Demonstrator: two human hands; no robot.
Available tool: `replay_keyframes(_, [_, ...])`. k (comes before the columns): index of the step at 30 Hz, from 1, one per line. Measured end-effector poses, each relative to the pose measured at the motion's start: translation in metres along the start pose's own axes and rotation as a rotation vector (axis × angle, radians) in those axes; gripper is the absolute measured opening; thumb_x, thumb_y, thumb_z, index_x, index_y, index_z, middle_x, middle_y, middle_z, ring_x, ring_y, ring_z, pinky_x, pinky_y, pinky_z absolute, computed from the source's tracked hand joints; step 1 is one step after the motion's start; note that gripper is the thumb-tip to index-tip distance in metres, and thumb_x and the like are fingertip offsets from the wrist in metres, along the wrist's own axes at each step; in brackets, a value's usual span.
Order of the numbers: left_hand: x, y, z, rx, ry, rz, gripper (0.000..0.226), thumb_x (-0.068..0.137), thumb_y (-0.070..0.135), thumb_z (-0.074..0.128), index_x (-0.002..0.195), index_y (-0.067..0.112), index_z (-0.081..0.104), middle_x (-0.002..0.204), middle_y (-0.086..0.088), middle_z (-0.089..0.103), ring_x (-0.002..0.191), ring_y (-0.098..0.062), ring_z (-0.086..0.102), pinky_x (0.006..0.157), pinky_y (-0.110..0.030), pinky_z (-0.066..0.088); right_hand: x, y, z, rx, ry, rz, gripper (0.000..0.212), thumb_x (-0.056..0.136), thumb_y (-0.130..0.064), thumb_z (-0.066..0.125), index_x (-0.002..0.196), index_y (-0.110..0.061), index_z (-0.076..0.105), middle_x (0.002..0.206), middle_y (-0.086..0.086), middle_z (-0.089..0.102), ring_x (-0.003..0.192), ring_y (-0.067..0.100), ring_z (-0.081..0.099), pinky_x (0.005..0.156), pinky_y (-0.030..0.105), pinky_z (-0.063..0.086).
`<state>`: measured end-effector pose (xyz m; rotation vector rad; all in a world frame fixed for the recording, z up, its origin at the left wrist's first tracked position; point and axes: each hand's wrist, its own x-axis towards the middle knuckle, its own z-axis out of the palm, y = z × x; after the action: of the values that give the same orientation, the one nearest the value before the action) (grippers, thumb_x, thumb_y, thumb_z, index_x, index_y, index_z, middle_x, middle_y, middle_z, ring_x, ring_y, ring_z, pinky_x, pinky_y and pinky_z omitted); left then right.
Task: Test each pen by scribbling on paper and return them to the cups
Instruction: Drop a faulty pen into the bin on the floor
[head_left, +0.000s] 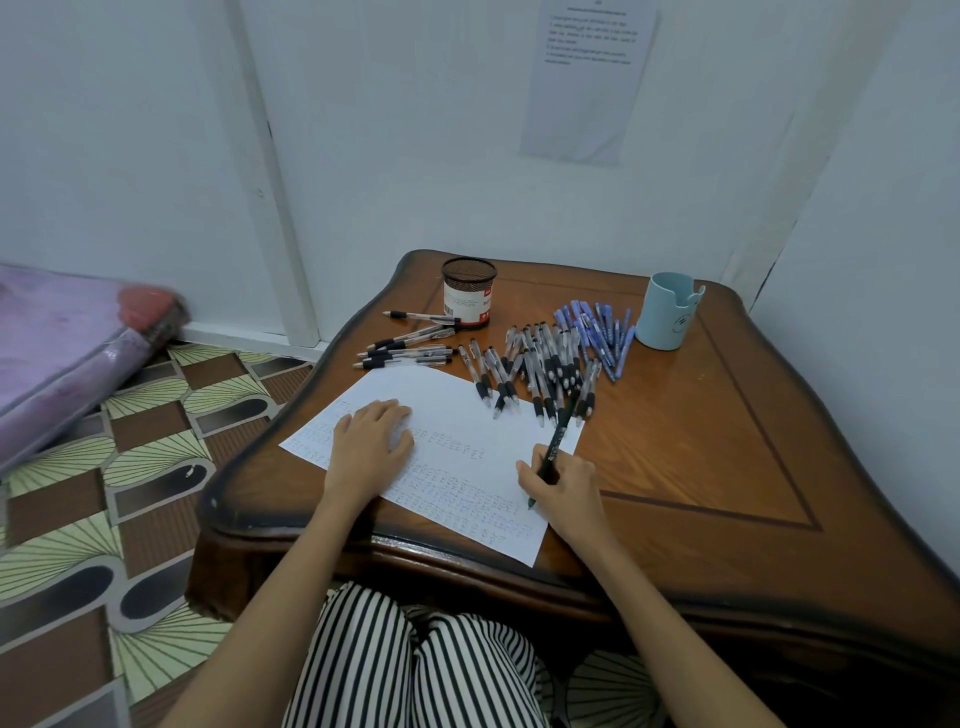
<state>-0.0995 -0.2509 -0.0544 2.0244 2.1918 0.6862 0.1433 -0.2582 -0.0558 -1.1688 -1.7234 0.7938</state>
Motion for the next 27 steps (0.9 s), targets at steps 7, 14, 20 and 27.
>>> replay_keyframes(7, [0.001,-0.001,0.002,0.0,-0.009,-0.007,0.042,0.097,0.031,0.045,0.138,0.021,0.046,0.148,0.0,0.039,0.138,-0.018,0.031,0.116,-0.042,0.016,-0.001,0.0,0.002,-0.021,0.057,-0.018,0.043,0.084,-0.004,0.063,0.053,-0.015,0.037,0.044,-0.011,0.035,0.04,0.004,0.036,0.047,0.014,0.027])
replay_keyframes(14, [0.001,-0.003,0.003,-0.005,0.014,0.01,0.04,0.097,0.03,0.046,0.136,0.019,0.049,0.145,-0.001,0.042,0.136,-0.018,0.034,0.114,-0.041,0.019,0.0,0.003,0.001,-0.089,0.038,-0.022,0.042,0.085,-0.021,0.068,0.054,-0.021,0.04,0.046,-0.009,0.041,0.043,0.006,0.04,0.046,0.015,0.029])
replay_keyframes(20, [0.002,-0.003,0.002,-0.106,0.143,0.062,0.023,0.093,0.018,0.051,0.107,0.01,0.067,0.116,-0.006,0.063,0.104,-0.018,0.057,0.086,-0.024,0.039,-0.003,-0.006,-0.002,0.209,0.158,0.04,0.041,0.092,-0.038,0.05,0.059,-0.015,0.055,0.045,-0.007,0.049,0.043,0.004,0.043,0.047,0.018,0.034])
replay_keyframes(27, [-0.001,-0.002,-0.007,-0.118,-0.029,0.069,0.029,0.095,0.028,0.05,0.12,0.018,0.061,0.133,-0.001,0.053,0.116,-0.016,0.052,0.098,-0.027,0.038,-0.003,-0.007,-0.005,0.221,0.118,0.112,0.015,0.1,-0.018,0.041,0.087,-0.019,0.049,0.054,0.006,0.036,0.039,0.008,0.03,0.042,0.03,0.027])
